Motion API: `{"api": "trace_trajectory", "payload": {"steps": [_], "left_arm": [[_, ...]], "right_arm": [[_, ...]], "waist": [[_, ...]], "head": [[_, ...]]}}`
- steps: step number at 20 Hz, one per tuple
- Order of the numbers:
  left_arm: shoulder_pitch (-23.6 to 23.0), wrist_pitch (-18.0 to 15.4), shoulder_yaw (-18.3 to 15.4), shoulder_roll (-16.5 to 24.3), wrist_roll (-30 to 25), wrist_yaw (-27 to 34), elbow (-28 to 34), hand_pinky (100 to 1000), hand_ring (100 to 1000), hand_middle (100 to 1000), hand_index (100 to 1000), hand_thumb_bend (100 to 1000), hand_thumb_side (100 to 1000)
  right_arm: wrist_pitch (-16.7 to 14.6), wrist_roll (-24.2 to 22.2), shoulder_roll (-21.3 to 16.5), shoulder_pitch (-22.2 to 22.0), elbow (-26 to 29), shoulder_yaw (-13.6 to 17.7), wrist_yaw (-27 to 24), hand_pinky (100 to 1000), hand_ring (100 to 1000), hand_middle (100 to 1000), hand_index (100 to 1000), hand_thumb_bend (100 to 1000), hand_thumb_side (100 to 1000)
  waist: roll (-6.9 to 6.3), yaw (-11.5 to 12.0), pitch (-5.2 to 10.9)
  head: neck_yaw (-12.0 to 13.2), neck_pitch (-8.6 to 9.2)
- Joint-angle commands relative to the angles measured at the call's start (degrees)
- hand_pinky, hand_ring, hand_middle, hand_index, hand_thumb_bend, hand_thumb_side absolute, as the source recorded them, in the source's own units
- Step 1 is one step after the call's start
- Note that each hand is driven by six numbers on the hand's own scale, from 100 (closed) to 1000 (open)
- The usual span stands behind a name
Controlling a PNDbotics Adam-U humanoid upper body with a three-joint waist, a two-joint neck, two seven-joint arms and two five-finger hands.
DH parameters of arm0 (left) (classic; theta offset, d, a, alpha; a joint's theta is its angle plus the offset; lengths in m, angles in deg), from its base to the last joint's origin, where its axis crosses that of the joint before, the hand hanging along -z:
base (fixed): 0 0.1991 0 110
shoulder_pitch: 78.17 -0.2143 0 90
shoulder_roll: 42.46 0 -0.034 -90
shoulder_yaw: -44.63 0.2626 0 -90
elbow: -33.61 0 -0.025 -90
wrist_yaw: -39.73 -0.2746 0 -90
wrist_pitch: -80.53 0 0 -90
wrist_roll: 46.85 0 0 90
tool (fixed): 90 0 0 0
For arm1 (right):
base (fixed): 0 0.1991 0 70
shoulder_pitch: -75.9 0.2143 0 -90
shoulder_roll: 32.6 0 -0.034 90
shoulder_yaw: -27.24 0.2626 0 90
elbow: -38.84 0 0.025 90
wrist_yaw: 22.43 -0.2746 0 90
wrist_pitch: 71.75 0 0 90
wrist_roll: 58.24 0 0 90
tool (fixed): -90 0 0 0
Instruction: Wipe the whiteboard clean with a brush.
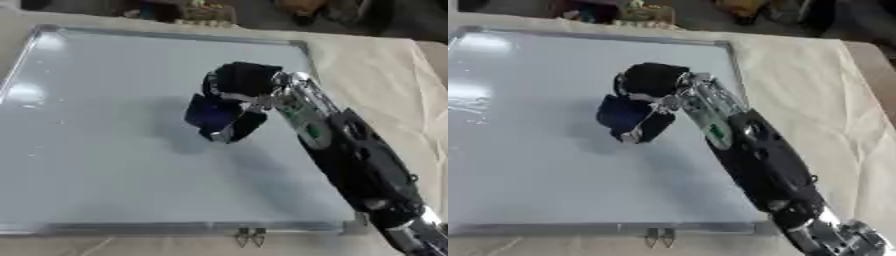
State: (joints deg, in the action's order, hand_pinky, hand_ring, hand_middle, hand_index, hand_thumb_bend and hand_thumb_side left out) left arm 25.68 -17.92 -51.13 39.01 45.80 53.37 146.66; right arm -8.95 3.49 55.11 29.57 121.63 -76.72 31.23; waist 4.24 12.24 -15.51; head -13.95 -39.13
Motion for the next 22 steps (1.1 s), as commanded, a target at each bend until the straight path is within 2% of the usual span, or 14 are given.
{"api": "trace_trajectory", "payload": {"steps": [1,9,16,22], "left_arm": [[0.2,-0.3,0.2,0.2,-0.3,-0.2,0.7,404,480,435,524,100,928],[0.3,-0.8,0.4,0.1,-0.5,-0.2,0.7,402,480,434,523,100,925],[0.4,-0.9,0.6,0.0,-0.7,-0.1,0.7,401,480,434,523,100,924],[0.5,-1.0,0.6,0.0,-0.8,-0.1,0.7,401,480,435,522,100,925]], "right_arm": [[0.5,0.5,-3.4,1.7,-0.4,1.3,-2.5,335,489,287,100,206,584],[-0.3,0.5,-8.4,3.2,-2.2,1.9,-6.1,334,494,272,100,212,588],[-0.9,3.4,-11.9,4.3,-5.4,1.9,-5.6,332,498,263,100,214,604],[-0.5,6.8,-13.2,4.6,-9.3,3.1,-3.9,328,488,249,100,225,606]], "waist": [[-0.67,0.2,0.67],[-1.34,1.0,0.08],[-1.48,1.5,-0.19],[-1.53,1.6,-0.37]], "head": [[0.8,0.91],[1.1,0.87],[0.7,1.13],[0.2,1.6]]}}
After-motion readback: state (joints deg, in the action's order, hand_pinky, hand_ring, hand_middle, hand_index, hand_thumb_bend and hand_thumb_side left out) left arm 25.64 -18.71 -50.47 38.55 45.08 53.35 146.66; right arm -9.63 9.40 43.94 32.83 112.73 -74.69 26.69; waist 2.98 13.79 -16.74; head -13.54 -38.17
